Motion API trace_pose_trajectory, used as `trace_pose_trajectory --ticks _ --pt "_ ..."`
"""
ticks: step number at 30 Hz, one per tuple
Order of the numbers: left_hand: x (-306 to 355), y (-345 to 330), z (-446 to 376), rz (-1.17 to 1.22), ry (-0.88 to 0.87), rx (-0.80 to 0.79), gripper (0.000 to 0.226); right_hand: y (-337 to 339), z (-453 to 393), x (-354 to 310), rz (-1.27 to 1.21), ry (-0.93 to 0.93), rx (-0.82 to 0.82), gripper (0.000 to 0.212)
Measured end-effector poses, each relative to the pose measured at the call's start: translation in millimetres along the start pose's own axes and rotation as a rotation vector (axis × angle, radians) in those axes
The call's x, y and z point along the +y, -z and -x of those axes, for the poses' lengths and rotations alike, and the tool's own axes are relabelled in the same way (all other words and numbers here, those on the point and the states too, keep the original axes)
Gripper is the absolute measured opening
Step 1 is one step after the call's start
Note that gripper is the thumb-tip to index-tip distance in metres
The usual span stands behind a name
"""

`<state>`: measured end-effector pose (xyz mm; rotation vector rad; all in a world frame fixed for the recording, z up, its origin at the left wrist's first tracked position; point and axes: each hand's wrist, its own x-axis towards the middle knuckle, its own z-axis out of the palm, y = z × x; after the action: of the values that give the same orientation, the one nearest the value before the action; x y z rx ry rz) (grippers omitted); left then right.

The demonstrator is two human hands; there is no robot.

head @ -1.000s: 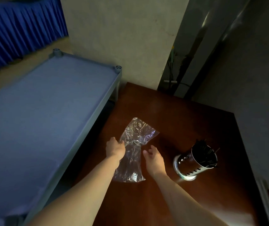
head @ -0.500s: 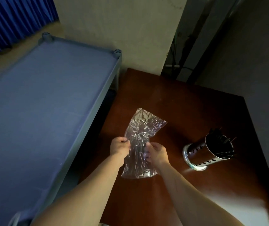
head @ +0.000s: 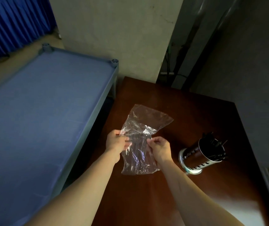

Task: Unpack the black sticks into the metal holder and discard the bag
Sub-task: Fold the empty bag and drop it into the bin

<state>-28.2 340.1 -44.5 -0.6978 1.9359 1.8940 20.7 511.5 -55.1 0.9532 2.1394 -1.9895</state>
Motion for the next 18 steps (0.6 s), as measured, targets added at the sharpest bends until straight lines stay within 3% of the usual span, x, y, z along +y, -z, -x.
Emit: trace_pose_trajectory --ticks 3,10,13,18 --pt "23.9 2.5 10.4 0.037 -0.054 -0.142 0.040 8.3 9.4 -20.9 -0.028 0.070 -0.060 0.020" --pt "71.8 7.0 40.2 0.033 -0.337 -0.296 0.028 25.6 37.8 -77.0 -0.139 0.265 -0.102 0.043" --pt "85.1 9.8 53.1 0.019 -0.442 -0.340 0.025 35.2 50.6 -111.1 -0.227 0.348 -0.033 0.034" --pt "100.1 12.4 70.4 -0.024 -0.534 -0.374 0.028 49.3 62.7 -155.8 -0.139 0.524 0.172 0.028"
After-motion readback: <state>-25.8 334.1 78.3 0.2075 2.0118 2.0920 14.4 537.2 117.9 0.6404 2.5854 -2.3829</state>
